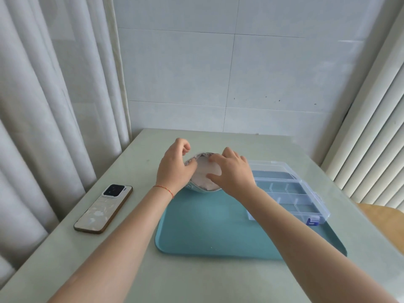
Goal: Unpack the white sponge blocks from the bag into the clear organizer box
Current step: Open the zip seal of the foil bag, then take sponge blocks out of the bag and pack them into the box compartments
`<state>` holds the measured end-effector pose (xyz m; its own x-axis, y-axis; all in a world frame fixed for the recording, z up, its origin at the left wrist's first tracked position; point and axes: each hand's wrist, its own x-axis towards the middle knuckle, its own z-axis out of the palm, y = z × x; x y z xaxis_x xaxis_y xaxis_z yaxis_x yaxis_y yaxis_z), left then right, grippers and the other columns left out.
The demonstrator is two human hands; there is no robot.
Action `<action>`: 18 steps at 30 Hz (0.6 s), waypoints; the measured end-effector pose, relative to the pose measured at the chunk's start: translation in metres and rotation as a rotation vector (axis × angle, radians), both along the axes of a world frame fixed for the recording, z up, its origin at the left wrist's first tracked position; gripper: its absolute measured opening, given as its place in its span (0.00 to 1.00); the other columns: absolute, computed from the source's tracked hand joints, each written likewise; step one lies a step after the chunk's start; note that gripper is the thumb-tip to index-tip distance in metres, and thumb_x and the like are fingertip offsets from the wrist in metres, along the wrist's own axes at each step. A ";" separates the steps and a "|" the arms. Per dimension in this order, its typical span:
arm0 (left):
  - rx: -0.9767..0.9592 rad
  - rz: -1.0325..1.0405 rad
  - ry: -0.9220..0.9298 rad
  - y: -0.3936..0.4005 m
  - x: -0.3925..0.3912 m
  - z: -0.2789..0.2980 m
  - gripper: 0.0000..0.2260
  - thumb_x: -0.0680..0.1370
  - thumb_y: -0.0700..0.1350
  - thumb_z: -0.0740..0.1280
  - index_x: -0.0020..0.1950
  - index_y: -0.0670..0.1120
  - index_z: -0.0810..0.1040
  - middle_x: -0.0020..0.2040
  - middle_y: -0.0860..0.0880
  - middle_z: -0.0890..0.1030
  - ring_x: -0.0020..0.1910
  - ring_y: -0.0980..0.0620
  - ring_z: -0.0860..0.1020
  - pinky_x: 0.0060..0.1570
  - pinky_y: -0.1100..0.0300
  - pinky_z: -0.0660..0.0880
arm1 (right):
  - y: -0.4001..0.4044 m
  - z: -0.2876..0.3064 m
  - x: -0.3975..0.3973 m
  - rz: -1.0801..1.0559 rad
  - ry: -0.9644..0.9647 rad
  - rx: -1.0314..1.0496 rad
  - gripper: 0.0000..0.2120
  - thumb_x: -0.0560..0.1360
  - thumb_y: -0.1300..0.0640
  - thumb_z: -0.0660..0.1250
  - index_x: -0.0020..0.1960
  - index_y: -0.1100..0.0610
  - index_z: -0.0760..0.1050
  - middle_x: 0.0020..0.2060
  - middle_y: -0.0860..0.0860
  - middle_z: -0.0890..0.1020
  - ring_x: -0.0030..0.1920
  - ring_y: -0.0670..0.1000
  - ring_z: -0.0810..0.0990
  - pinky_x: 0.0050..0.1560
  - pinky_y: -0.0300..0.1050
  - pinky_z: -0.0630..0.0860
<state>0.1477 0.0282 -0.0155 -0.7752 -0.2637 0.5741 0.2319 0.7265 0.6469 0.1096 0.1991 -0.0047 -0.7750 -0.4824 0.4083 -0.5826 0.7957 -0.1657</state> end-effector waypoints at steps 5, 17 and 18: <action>-0.111 -0.099 0.005 0.005 0.009 0.007 0.10 0.70 0.35 0.66 0.40 0.51 0.78 0.47 0.51 0.76 0.51 0.50 0.75 0.53 0.54 0.73 | -0.003 -0.006 0.009 -0.021 0.073 0.138 0.17 0.77 0.48 0.67 0.63 0.52 0.72 0.54 0.51 0.73 0.56 0.55 0.74 0.53 0.46 0.65; 0.148 -0.076 -0.186 0.015 0.014 0.001 0.16 0.78 0.36 0.60 0.58 0.45 0.83 0.57 0.48 0.79 0.59 0.51 0.75 0.60 0.61 0.69 | 0.009 -0.010 0.022 -0.030 0.240 -0.194 0.05 0.73 0.63 0.68 0.40 0.59 0.73 0.40 0.54 0.71 0.29 0.57 0.68 0.24 0.39 0.57; 0.199 -0.082 -0.192 0.017 0.014 0.000 0.15 0.78 0.36 0.59 0.58 0.45 0.83 0.58 0.48 0.79 0.60 0.52 0.75 0.62 0.61 0.69 | 0.014 -0.009 0.024 -0.019 0.218 -0.258 0.03 0.75 0.61 0.66 0.43 0.59 0.75 0.43 0.53 0.71 0.33 0.55 0.69 0.25 0.40 0.60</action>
